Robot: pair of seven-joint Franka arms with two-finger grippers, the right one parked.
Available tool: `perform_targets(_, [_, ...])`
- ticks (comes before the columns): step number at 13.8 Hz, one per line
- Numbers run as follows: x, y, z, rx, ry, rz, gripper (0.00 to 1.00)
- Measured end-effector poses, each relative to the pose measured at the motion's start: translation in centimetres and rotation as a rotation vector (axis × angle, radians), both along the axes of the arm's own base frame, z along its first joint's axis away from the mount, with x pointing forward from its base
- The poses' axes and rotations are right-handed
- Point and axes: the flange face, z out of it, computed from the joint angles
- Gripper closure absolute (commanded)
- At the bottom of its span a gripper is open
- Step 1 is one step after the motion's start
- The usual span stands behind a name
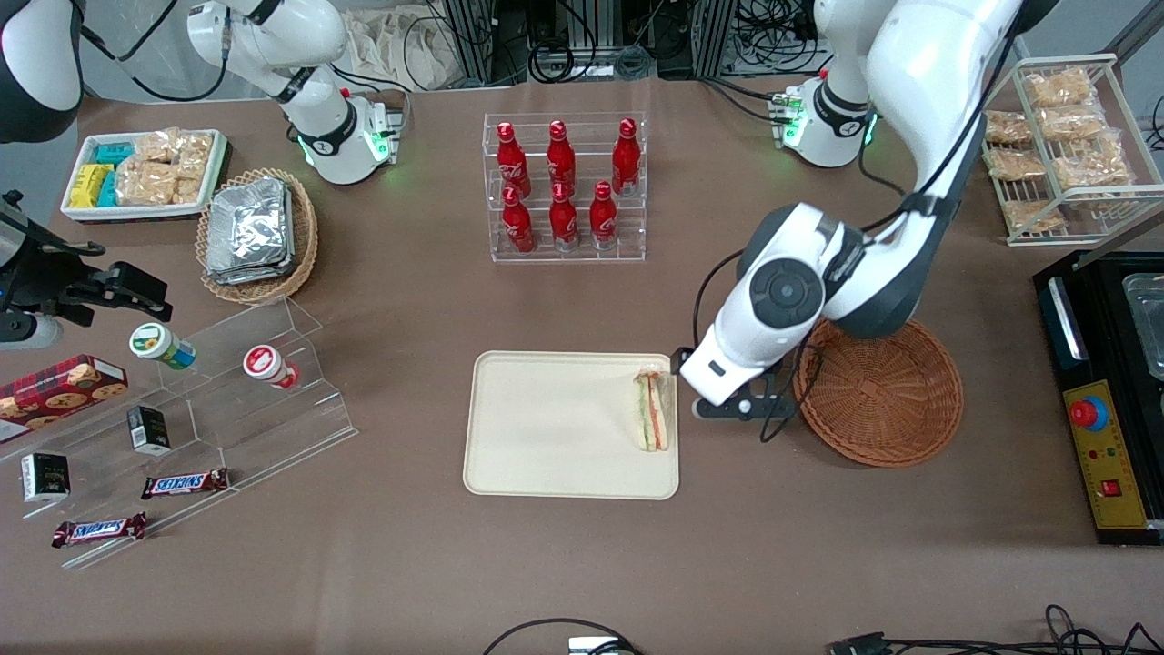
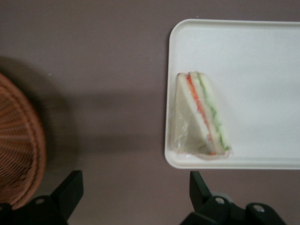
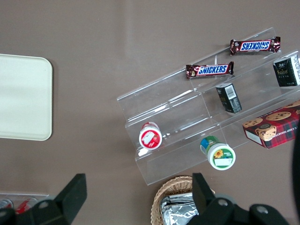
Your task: Place sandwich from basket to tray
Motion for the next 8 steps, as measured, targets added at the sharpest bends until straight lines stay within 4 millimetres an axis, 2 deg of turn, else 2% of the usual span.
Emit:
perform_targets(3, [-2.4,2.8,4.1,0.068,0.014,-0.052,0.0])
perform_targets(5, [-2.6,6.1,7.1,0.094,0.021,-0.097,0.0])
perform_targets(8, [-2.0,12.2,11.1,0.109,0.03,-0.152,0.0])
